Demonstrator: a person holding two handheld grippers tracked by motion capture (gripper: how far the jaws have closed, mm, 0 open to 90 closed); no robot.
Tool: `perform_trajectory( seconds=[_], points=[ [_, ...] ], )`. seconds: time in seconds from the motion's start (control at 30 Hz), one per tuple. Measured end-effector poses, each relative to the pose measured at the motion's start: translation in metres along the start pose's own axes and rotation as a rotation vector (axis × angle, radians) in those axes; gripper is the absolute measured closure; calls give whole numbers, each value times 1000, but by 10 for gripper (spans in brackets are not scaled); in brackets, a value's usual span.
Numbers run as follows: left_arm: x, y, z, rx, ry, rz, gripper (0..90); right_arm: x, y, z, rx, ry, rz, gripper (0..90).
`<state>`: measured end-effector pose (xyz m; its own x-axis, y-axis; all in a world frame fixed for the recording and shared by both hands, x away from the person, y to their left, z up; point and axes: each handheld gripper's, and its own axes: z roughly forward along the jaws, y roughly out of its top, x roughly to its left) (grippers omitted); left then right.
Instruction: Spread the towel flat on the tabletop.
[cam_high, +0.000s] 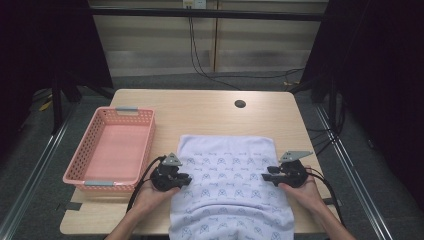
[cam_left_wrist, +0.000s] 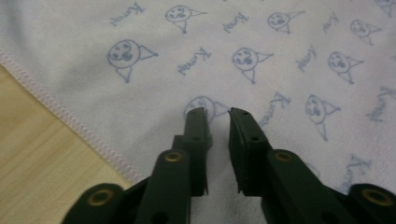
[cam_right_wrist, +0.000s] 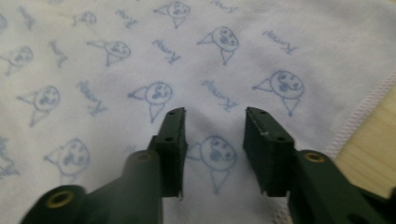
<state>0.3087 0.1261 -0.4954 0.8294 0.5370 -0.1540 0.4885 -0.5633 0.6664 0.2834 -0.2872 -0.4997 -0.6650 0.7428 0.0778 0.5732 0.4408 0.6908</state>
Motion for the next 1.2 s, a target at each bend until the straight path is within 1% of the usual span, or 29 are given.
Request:
perform_trajectory(
  seconds=[0.03,0.07,0.1,0.13,0.17,0.23,0.3,0.33,0.4,0.43,0.47,0.53,0.57,0.6,0.63,0.7,0.73,0.77,0.8,0.87,0.93,0.97,1.0,1.03,1.07,1.1,1.13,1.17,1.2],
  points=[
    [-2,-1,-1,3,14,3,829,2,-1,-1,1,-11,-14,661],
    [-5,-2,-1,1,11,20,857,3,-2,-3,10,-13,-27,716],
    [-6,-3,-1,-2,13,30,872,5,-4,-5,13,-10,-30,767],
    [-10,-3,-1,-2,29,39,881,7,-6,-6,6,-11,-33,800],
    [-12,-4,-1,0,18,42,886,9,-8,-9,12,-9,-39,832],
    [-15,-6,-1,-6,-4,45,890,12,-13,-14,22,6,-25,862],
    [-18,-7,-2,-2,-36,35,893,16,-17,-20,36,21,-19,871],
    [-21,-9,-3,3,-36,40,893,18,-19,-22,41,27,-19,873],
    [-28,-12,-5,7,-60,37,893,21,-24,-28,52,51,-2,874],
    [-32,-15,-7,11,-74,44,893,23,-26,-30,58,49,-9,874],
    [-35,-17,-9,20,-84,55,892,25,-28,-33,64,60,-4,874],
    [-41,-22,-12,26,-108,48,890,31,-33,-38,73,95,-3,874],
    [-44,-23,-15,39,-110,55,890,33,-36,-41,81,114,2,874],
    [-49,-25,-16,42,-117,61,889,36,-38,-44,94,127,1,873],
    [-51,-26,-17,48,-117,65,883,40,-40,-46,101,127,-7,873],
    [-56,-27,-19,62,-127,68,875,42,-40,-47,104,119,-21,869],
    [-57,-28,-20,67,-130,63,863,43,-40,-47,102,121,-19,861],
    [-58,-28,-20,61,-137,69,857,43,-40,-47,101,129,-29,831],
    [-57,-27,-20,61,-138,73,845,43,-40,-47,97,137,-26,795],
    [-52,-23,-20,59,-138,47,804,40,-38,-48,67,147,-15,742],
    [-46,-18,-18,33,-145,21,771,34,-34,-48,31,126,2,694],
    [-44,-15,-19,31,-138,16,773,30,-31,-49,17,114,13,673],
    [-40,-12,-18,19,-138,3,770,26,-28,-48,7,87,20,647],
    [-38,-10,-17,14,-139,-4,755,19,-23,-47,-10,67,28,629],
    [-36,-7,-17,15,-126,-2,747,14,-21,-46,-20,53,34,600],
    [-33,-5,-16,8,-120,-15,742,7,-17,-44,-33,24,46,585],
    [-29,-3,-16,1,-106,-17,734,-1,-13,-41,-44,10,58,578],
    [-26,-1,-16,-4,-97,-21,722,-10,-9,-38,-48,-21,69,561],
    [-22,0,-15,-12,-101,-39,719,-15,-6,-36,-53,-40,81,553]
  ],
)
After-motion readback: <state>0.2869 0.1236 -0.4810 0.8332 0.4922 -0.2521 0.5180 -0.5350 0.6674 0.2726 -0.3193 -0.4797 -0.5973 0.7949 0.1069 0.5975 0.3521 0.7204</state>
